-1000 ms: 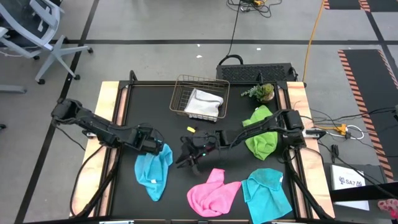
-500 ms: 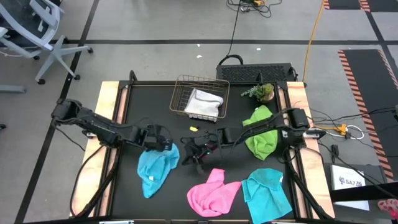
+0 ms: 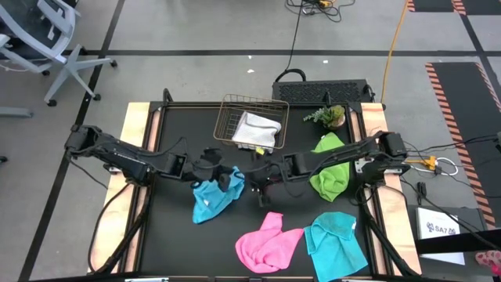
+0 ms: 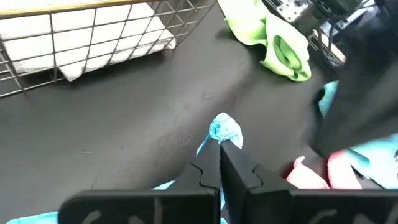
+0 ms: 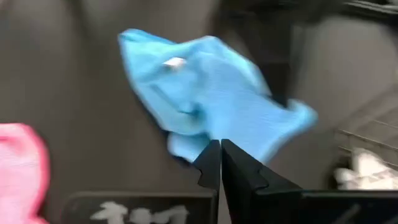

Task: Fold microfiber towels
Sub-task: Fold the left blue microfiber cloth

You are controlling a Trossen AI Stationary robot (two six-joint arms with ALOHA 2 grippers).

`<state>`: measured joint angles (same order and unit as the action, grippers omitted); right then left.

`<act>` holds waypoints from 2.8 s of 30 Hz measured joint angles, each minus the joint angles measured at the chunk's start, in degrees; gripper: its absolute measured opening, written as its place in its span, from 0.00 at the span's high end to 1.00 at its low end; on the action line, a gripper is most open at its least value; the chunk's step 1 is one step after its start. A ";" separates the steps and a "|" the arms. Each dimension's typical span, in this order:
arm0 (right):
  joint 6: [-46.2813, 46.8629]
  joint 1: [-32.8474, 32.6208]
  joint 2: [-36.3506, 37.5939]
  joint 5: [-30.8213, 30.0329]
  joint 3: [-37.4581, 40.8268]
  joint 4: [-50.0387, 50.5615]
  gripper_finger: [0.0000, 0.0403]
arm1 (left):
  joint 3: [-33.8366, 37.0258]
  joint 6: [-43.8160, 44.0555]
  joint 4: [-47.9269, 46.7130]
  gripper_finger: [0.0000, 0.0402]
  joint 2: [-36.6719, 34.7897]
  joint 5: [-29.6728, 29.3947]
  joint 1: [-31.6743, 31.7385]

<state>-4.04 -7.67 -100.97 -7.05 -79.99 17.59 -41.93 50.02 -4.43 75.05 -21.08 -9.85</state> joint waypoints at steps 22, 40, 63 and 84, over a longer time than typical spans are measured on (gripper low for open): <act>8.03 5.74 -4.88 11.66 0.02 -9.52 0.66 | -0.09 1.43 -0.45 1.00 0.00 1.10 -1.55; 3.53 7.25 -3.19 11.39 0.02 -9.16 0.68 | -0.09 1.44 -0.21 1.00 0.00 2.09 -1.55; 0.28 9.48 -4.08 12.33 0.15 -9.40 0.68 | -0.09 3.00 0.28 1.00 0.00 3.28 -3.43; 5.04 8.08 -4.19 17.83 4.46 -19.06 0.68 | -0.09 2.62 0.11 1.00 -0.02 3.00 -2.97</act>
<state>1.00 0.41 -105.16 10.78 -75.53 -1.47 -42.02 52.64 -4.31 75.02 -18.08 -12.82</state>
